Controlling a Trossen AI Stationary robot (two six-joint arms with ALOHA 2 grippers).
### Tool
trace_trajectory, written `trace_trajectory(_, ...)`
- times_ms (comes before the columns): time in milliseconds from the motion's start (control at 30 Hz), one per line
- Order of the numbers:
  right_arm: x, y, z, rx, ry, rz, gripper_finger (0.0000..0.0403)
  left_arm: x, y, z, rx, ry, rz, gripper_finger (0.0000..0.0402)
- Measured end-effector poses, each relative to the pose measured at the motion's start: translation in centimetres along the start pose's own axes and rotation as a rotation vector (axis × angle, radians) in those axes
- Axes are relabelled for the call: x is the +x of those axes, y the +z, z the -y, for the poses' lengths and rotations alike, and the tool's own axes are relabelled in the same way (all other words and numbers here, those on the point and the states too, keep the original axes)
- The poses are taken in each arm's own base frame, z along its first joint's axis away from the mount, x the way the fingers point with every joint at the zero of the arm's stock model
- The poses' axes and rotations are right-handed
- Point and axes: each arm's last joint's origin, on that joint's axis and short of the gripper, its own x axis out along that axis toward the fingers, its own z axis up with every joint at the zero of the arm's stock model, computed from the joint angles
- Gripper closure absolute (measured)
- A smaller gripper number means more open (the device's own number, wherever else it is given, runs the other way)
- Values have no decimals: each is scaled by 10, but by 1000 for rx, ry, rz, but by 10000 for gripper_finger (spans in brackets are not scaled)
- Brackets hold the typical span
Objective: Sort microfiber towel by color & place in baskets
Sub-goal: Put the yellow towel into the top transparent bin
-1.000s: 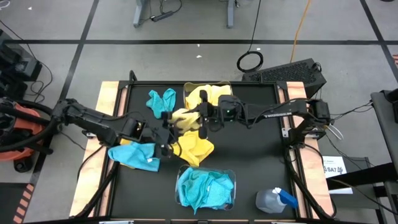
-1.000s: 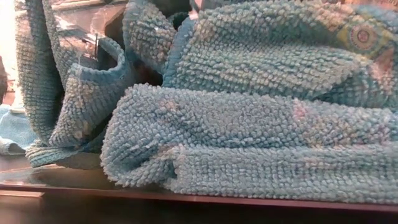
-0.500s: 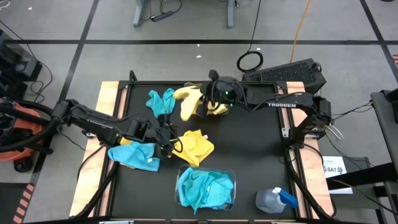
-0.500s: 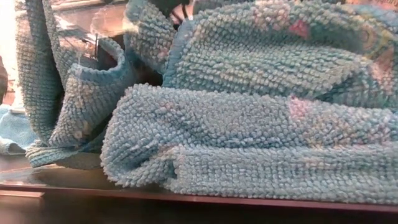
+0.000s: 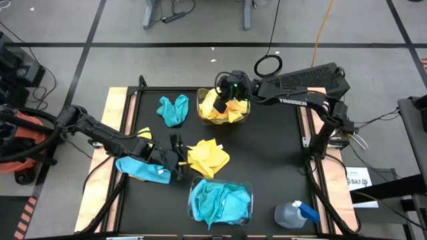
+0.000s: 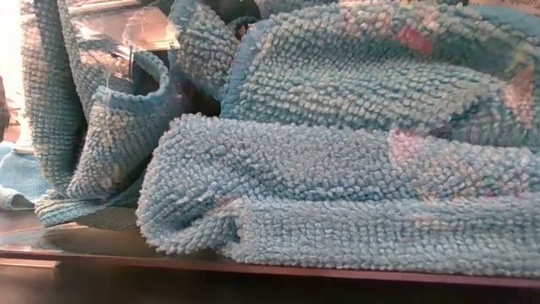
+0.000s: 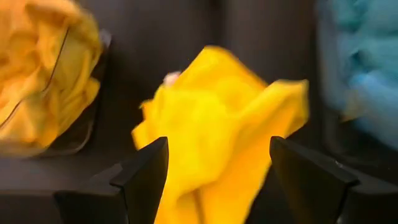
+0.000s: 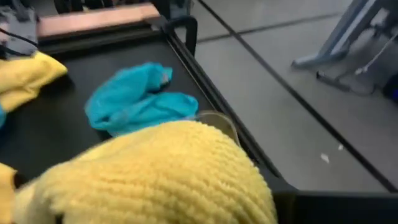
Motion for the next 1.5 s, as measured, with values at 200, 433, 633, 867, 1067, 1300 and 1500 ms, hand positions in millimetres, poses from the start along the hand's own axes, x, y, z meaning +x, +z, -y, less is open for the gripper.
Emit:
trace_trajectory(200,35,-27,13,36,-4,-100,402,-8,4,18,22,-62,74,116)
trace_trajectory(433,69,-57,23,111,51,-184,402,-16,5,36,50,-123,129,116)
trace_trajectory(633,81,-67,20,119,91,-194,402,-23,7,47,57,-119,182,116)
trace_trajectory(867,80,-66,19,129,133,-194,387,-26,6,51,63,-107,195,116)
trace_trajectory(1067,70,-56,14,119,146,-170,298,-26,6,50,40,-108,194,116)
trace_trajectory(1300,40,-34,9,114,160,-145,189,-27,5,54,47,-118,194,116)
trace_trajectory(1500,8,-16,5,92,170,-133,158,-28,5,55,52,-120,195,116)
